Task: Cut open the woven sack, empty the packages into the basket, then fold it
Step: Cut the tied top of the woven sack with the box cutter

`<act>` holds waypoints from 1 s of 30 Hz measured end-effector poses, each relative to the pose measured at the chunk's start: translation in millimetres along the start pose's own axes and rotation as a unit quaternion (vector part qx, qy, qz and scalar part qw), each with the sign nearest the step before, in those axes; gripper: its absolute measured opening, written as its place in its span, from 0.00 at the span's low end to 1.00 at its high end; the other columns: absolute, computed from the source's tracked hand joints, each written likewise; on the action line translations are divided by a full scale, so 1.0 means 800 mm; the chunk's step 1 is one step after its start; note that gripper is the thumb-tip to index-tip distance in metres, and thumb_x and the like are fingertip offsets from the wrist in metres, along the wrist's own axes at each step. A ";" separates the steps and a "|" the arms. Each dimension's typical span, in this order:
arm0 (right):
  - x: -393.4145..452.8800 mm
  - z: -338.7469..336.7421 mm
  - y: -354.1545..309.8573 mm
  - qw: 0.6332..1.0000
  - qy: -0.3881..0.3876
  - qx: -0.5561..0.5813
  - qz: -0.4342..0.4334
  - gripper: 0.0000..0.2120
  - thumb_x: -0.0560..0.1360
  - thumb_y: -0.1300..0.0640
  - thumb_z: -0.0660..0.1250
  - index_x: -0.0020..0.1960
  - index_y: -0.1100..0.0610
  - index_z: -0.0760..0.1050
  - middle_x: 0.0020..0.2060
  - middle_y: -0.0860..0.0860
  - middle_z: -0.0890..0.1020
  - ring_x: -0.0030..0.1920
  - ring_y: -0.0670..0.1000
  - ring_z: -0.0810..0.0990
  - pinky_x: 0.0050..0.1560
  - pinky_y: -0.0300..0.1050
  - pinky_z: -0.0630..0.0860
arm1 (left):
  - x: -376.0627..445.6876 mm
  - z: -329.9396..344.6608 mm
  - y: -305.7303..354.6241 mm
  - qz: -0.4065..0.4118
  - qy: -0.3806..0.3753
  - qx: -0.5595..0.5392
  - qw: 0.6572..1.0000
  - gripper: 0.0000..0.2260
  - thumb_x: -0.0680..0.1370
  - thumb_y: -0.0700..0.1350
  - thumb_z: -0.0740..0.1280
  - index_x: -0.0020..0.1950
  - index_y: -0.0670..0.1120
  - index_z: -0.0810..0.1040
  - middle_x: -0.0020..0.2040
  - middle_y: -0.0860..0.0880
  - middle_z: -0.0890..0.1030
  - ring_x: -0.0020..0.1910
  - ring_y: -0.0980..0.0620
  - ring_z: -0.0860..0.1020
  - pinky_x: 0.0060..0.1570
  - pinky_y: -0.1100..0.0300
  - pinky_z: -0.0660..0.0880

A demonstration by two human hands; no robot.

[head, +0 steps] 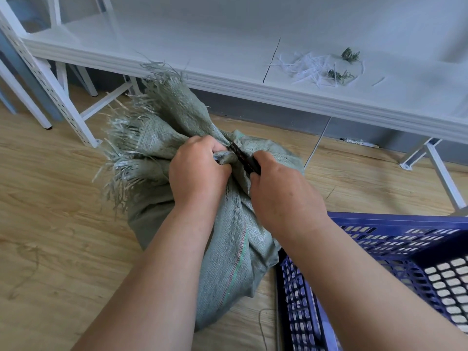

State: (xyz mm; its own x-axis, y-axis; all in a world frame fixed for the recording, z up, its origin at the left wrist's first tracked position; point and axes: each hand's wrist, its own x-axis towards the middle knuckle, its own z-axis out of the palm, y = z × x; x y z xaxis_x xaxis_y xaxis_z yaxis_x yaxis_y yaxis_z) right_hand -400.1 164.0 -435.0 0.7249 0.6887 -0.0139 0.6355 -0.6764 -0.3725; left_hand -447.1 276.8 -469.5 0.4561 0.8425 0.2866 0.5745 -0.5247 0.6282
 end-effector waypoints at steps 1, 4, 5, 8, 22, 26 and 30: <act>0.003 0.000 -0.001 1.000 -0.001 0.001 0.003 0.13 0.80 0.56 0.54 0.64 0.48 0.64 0.40 0.51 0.74 0.40 0.56 0.69 0.38 0.46 0.65 | -0.001 0.000 0.001 0.004 -0.001 0.001 1.000 0.08 0.67 0.42 0.69 0.44 0.51 0.82 0.47 0.52 0.80 0.48 0.47 0.78 0.45 0.56 0.71; 0.005 0.001 -0.001 1.000 -0.002 -0.004 -0.003 0.12 0.81 0.55 0.53 0.63 0.48 0.64 0.38 0.50 0.72 0.39 0.56 0.69 0.36 0.46 0.63 | 0.000 -0.001 0.000 -0.003 0.002 -0.006 1.000 0.08 0.67 0.41 0.69 0.44 0.52 0.82 0.46 0.52 0.80 0.47 0.47 0.78 0.43 0.57 0.71; 0.003 0.000 -0.001 1.000 -0.001 -0.007 -0.009 0.12 0.81 0.55 0.53 0.63 0.48 0.64 0.37 0.49 0.71 0.39 0.56 0.70 0.35 0.46 0.63 | 0.001 -0.002 -0.002 -0.010 0.004 -0.012 1.000 0.09 0.67 0.41 0.69 0.44 0.52 0.82 0.46 0.53 0.80 0.47 0.48 0.78 0.43 0.57 0.71; -0.003 0.000 0.000 1.000 0.003 -0.010 -0.016 0.12 0.81 0.55 0.53 0.64 0.47 0.64 0.37 0.50 0.71 0.39 0.56 0.69 0.37 0.46 0.65 | 0.003 -0.004 -0.006 -0.020 0.008 -0.021 1.000 0.09 0.67 0.41 0.69 0.44 0.53 0.83 0.46 0.53 0.81 0.47 0.48 0.78 0.44 0.57 0.72; 0.000 0.005 0.002 0.999 0.025 0.031 -0.022 0.12 0.82 0.52 0.52 0.65 0.48 0.63 0.50 0.54 0.81 0.44 0.58 0.73 0.41 0.47 0.65 | 0.002 -0.003 -0.005 -0.022 -0.004 -0.024 0.999 0.10 0.68 0.42 0.70 0.47 0.53 0.82 0.49 0.54 0.81 0.49 0.49 0.78 0.43 0.58 0.72; 0.011 -0.004 0.005 0.973 0.112 0.199 -0.018 0.12 0.80 0.46 0.59 0.61 0.49 0.66 0.40 0.45 0.74 0.46 0.57 0.75 0.43 0.47 0.68 | 0.002 -0.004 -0.007 -0.023 -0.006 -0.023 0.999 0.09 0.69 0.43 0.70 0.48 0.53 0.81 0.49 0.55 0.79 0.50 0.51 0.77 0.43 0.59 0.69; 0.035 -0.003 0.007 0.956 0.099 0.277 0.011 0.15 0.71 0.44 0.72 0.51 0.52 0.75 0.38 0.44 0.78 0.41 0.50 0.77 0.37 0.44 0.70 | 0.000 0.001 -0.004 0.018 -0.005 -0.027 0.999 0.08 0.70 0.44 0.71 0.47 0.53 0.80 0.45 0.56 0.75 0.48 0.49 0.77 0.43 0.55 0.72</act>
State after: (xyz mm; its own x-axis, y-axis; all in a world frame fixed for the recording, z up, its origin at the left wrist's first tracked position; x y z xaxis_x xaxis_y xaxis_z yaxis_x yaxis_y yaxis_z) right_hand -375.9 178.8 -434.8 0.8073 0.5760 0.1282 0.4212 -0.4104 -0.8088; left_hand -448.5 278.1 -472.2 0.4832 0.8216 0.3024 0.5204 -0.5474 0.6555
